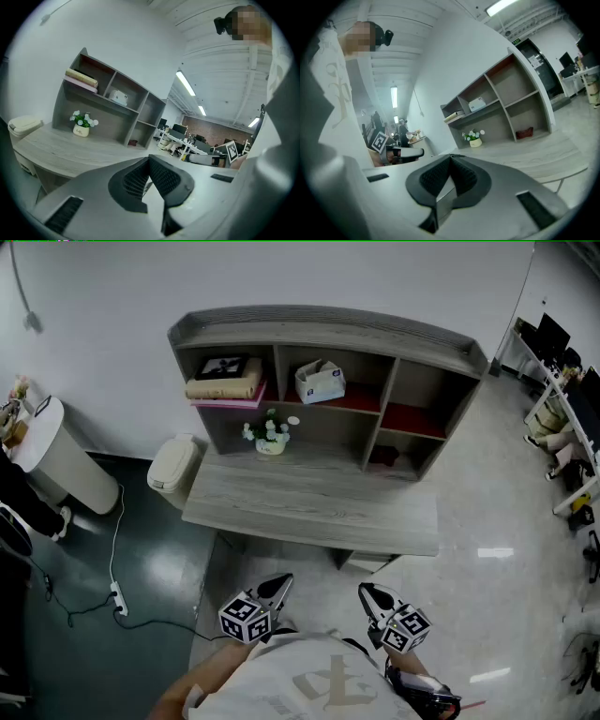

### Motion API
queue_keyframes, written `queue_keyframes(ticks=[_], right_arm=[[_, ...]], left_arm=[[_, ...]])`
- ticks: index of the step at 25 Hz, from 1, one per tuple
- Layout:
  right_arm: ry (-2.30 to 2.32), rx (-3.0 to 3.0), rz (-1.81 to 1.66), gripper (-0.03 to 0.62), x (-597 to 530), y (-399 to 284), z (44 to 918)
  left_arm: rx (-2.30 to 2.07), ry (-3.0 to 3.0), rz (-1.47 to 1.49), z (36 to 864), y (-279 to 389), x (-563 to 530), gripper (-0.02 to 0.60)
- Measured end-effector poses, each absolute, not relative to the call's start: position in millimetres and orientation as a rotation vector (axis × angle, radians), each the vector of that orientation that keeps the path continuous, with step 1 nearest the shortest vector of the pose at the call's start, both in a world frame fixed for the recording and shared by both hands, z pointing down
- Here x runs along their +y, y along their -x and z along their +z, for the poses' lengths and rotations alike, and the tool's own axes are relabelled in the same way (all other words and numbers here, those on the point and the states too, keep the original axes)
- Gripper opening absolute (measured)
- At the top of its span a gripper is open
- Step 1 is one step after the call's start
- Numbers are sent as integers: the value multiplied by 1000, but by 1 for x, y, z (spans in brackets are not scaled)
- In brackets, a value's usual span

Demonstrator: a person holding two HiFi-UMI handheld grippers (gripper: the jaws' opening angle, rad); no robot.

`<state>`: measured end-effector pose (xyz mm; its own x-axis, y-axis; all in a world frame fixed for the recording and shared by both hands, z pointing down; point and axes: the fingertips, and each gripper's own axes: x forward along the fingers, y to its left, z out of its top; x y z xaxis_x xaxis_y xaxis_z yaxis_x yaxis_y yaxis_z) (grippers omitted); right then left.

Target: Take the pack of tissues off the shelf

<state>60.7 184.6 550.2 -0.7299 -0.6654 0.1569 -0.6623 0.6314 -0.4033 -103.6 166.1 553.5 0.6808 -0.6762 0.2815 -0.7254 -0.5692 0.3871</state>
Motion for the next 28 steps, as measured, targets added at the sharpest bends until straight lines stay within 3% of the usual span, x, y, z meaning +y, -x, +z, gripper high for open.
queue_keyframes(ticks=[28], right_arm=[[1290, 2758, -831, 6, 203, 0, 571]], left_arm=[[-1007, -2365, 227, 586, 155, 191, 3]])
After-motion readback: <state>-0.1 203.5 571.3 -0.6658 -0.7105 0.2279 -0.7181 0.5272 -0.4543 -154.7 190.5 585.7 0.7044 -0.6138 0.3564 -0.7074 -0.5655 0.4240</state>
